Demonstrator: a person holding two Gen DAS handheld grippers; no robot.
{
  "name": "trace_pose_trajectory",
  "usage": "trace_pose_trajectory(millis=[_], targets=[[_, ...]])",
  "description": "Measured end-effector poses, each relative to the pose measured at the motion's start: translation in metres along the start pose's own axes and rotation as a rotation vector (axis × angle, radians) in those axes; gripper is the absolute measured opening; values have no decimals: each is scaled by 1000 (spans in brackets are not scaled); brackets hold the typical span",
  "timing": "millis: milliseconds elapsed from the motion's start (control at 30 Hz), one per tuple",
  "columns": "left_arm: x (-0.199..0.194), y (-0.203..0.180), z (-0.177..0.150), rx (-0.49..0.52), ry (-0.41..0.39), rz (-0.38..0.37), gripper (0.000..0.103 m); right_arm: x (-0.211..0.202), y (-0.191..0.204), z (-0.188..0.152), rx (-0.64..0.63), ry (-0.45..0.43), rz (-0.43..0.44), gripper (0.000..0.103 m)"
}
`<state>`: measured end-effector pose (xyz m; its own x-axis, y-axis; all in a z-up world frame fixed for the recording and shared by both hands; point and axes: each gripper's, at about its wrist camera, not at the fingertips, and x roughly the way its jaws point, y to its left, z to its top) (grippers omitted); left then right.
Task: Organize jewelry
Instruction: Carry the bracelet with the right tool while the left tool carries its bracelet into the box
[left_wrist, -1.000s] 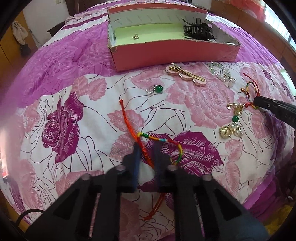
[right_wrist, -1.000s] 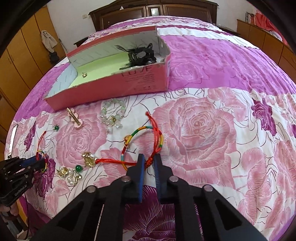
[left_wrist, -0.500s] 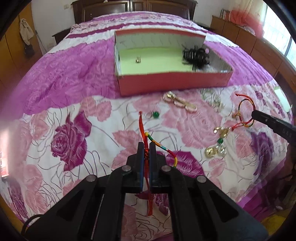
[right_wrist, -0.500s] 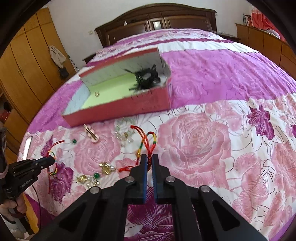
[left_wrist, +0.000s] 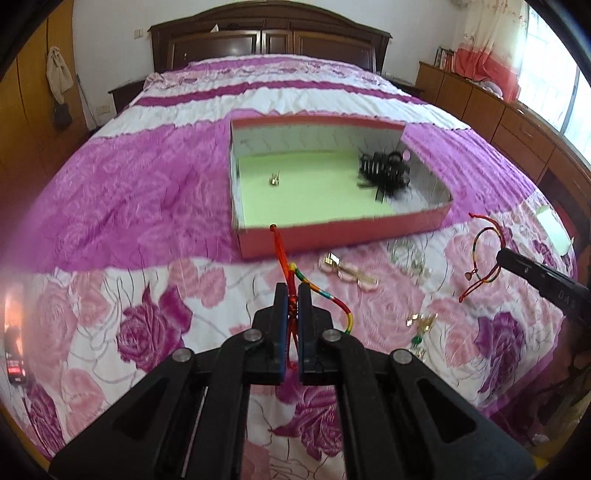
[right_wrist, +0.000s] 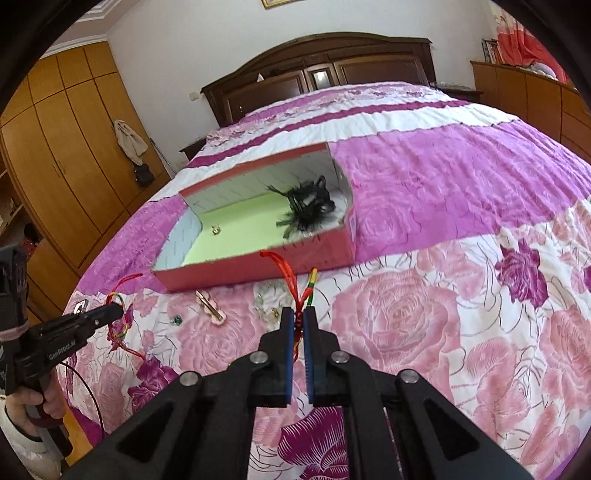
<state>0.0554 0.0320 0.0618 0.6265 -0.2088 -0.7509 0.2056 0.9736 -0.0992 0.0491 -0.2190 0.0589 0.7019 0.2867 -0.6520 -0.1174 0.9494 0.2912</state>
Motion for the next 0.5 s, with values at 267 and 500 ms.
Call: trace_pose_trajectory(millis=[267, 500], targets=[[-2, -5, 28, 34, -61, 7, 0, -7, 10, 26, -47, -59, 12, 6], [8, -7, 54, 50, -88, 2, 0, 0, 19, 55, -90, -96, 19, 6]])
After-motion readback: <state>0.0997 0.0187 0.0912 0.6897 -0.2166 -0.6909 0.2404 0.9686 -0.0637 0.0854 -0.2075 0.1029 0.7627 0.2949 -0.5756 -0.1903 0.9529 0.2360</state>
